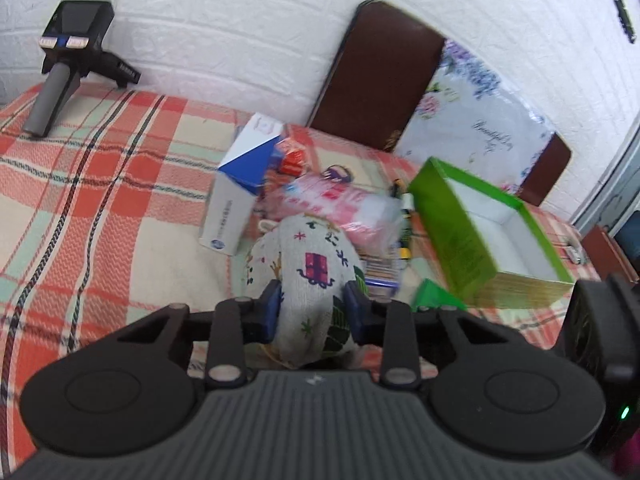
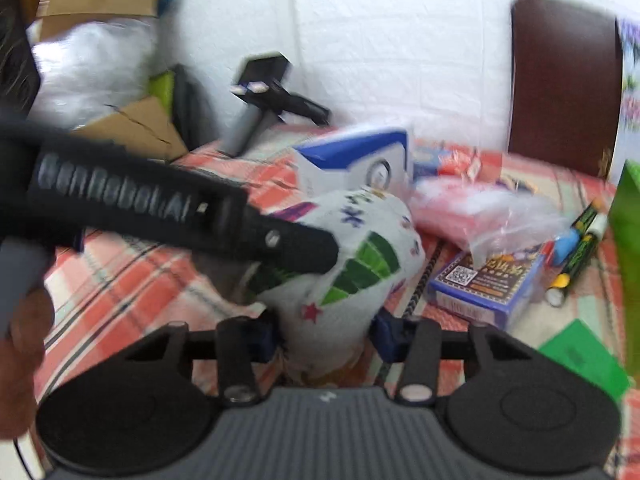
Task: Organize objects
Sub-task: 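Grasp the patterned cloth pouch with the left tool and drop it into the green box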
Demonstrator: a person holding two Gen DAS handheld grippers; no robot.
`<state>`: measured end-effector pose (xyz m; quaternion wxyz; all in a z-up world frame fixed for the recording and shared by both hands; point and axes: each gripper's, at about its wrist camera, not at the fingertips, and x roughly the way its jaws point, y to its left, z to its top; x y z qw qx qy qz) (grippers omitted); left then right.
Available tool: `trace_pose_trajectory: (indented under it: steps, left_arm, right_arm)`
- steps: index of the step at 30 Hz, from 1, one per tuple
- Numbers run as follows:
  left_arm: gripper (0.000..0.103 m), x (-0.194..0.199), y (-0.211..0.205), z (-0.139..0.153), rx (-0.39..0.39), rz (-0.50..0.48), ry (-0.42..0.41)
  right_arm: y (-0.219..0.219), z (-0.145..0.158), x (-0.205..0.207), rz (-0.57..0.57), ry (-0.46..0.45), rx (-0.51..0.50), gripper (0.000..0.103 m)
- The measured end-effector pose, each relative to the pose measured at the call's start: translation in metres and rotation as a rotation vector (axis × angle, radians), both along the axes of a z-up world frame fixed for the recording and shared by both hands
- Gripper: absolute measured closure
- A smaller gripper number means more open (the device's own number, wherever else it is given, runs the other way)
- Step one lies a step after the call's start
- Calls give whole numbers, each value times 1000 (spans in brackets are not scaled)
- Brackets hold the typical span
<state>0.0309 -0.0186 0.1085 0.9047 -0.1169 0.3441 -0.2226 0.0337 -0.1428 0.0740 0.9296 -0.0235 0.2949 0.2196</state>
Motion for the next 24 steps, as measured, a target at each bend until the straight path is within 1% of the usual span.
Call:
trace_pose_trajectory:
  steps: [2,5,8,11,14,16,19,21,23,24]
  left_arm:
    - [68,-14,-14,13,-14,-31,-34]
    - [68,-21,-49,31,-32,-114,-102]
    - [68,-24,-86,45,-52,-190,-180]
    - [67,-17,-128,54,-72,-266,-235]
    - [67,-3,-166,48,-83,-316,-237]
    - [67,8,-187,42,-71,-338,-223]
    - [67,25,-214,32,-58,-355,-196]
    - [66,33,-229,27,-49,-350,-198]
    - [52,45,-247,21,-15,-337,-187]
    - [42,49,-255,18,21,-316,-182]
  right_arm:
    - [-7,7,-26,-1,-81,-18,60]
    - [-29,17,-52,-76,-213,-56,60]
    - [-64,34,-61,-176,-293,-53,61]
    - [-97,47,-61,-274,-377,-105,61]
    - [-132,52,-47,-357,-377,-120,61]
    - [-151,51,-38,-400,-362,-141,61]
    - [-178,49,-24,-453,-321,-138,61]
    - [-191,50,-17,-483,-311,-156,61]
    - [-201,42,-10,-510,-301,-201,61]
    - [-205,40,-2,-535,-295,-248,51]
